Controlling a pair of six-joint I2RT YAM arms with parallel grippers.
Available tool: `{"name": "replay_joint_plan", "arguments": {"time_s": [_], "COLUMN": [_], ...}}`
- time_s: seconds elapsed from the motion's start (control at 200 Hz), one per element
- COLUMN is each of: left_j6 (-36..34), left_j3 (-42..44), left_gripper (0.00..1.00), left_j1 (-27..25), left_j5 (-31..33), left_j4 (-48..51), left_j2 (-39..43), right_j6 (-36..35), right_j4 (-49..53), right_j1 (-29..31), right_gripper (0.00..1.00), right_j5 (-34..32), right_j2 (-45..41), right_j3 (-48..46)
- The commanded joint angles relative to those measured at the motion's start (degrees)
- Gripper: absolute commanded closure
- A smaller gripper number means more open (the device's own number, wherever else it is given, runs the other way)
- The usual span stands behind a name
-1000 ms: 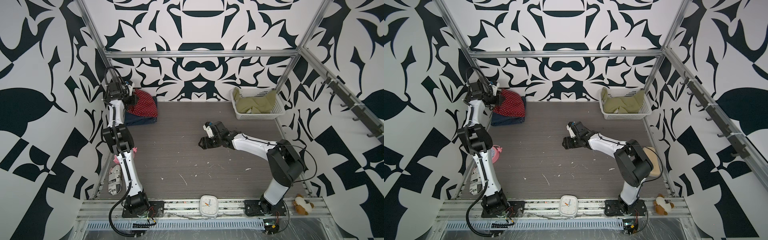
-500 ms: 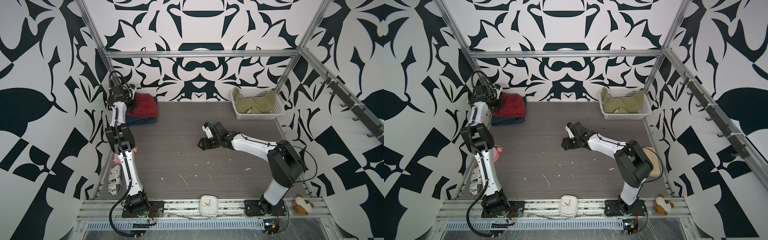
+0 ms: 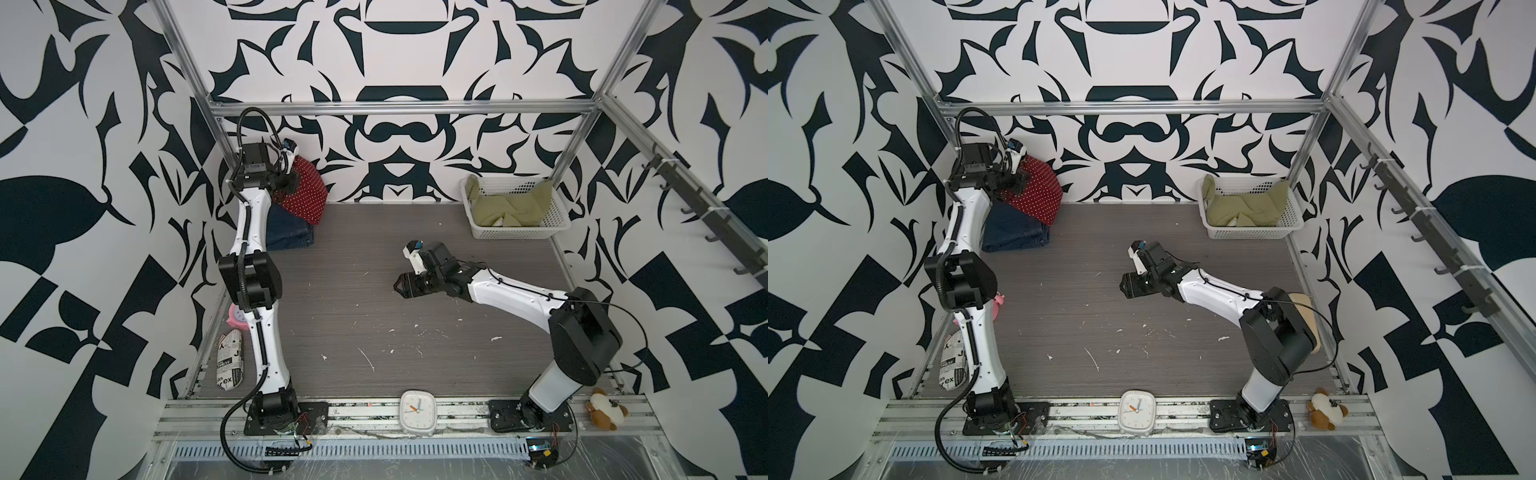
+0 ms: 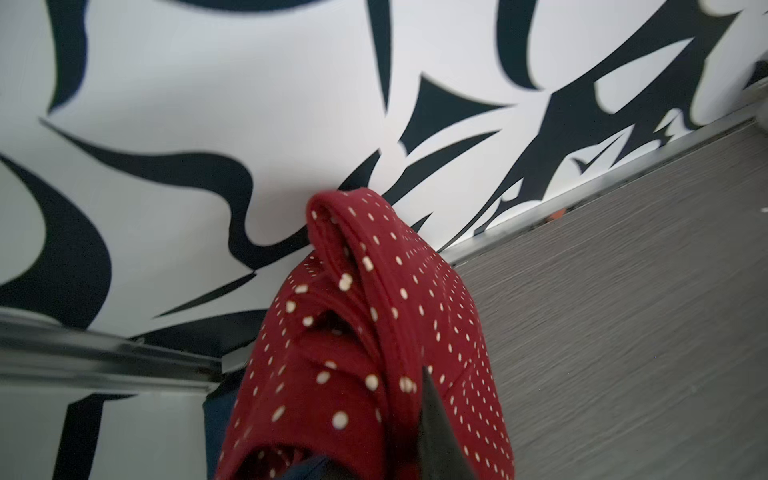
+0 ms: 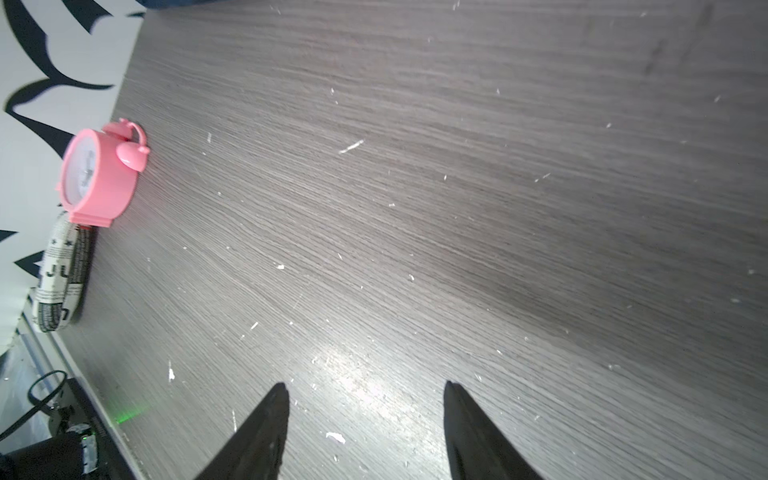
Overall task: Fold and stack the skirts
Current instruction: 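Carry the red dotted skirt with the left gripper over the denim skirt, then lower the red dotted skirt onto the denim skirt with the left gripper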
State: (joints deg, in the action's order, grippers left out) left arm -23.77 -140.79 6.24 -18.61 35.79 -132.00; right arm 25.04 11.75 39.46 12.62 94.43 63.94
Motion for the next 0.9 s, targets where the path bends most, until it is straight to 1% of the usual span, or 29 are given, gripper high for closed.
{"name": "replay_joint_plan", "arguments": {"time_s": [0.0,0.04,0.15,0.27,0.33,0.42,0.46,0.525,0.69,0.805,0.895], "left_j6": [4.1,5.43,5.49,3.78,3.42,3.91,3.91,3.46,1.16,-0.48,-0.83], "left_j3": [-1.66,-2.09,-4.19,-1.48,-0.19,0.62,0.06,-1.58,-4.55,-5.08,-5.59], "left_gripper": [1.0,1.0,1.0,1.0,1.0,1.0,1.0,1.0,1.0,1.0,1.0], "left_j1": [-0.05,-0.09,0.07,0.65,1.85,4.41,5.46,6.92,8.52,8.6,9.09], "left_j5": [-3.36,-2.87,-2.57,-1.42,-1.45,-3.43,-4.5,-4.54,-5.0,-1.8,-1.17], "left_j4": [-1.78,-2.16,-0.17,-0.72,-1.4,-2.38,-2.07,-1.01,0.07,-0.47,-0.88], "left_j2": [3.42,3.19,1.31,0.03,-0.99,-3.68,-5.1,-7.93,-12.66,-14.22,-15.02], "right_j6": [-0.74,-0.75,-0.43,-0.15,-0.08,0.01,0.01,-0.01,-0.3,-0.26,-0.07], "right_j4": [-0.64,-0.88,-1.0,-1.11,-1.03,-0.5,-0.2,0.35,1.6,2.18,2.31], "right_j1": [0.26,0.25,0.4,0.43,0.43,0.48,0.53,0.52,0.61,0.55,1.08], "right_gripper": [0.37,0.37,0.37,0.37,0.37,0.37,0.38,0.38,0.38,0.39,0.39], "right_j5": [-1.23,-1.24,-1.46,-1.71,-1.79,-1.75,-1.73,-1.84,-2.16,-2.27,-2.22], "right_j2": [-2.2,-2.49,-3.09,-3.05,-2.86,-2.42,-2.24,-1.84,-1.19,-0.27,0.21], "right_j3": [-0.86,-1.16,-1.68,-2.07,-2.1,-1.6,-1.39,-0.86,0.51,1.74,2.38]}}
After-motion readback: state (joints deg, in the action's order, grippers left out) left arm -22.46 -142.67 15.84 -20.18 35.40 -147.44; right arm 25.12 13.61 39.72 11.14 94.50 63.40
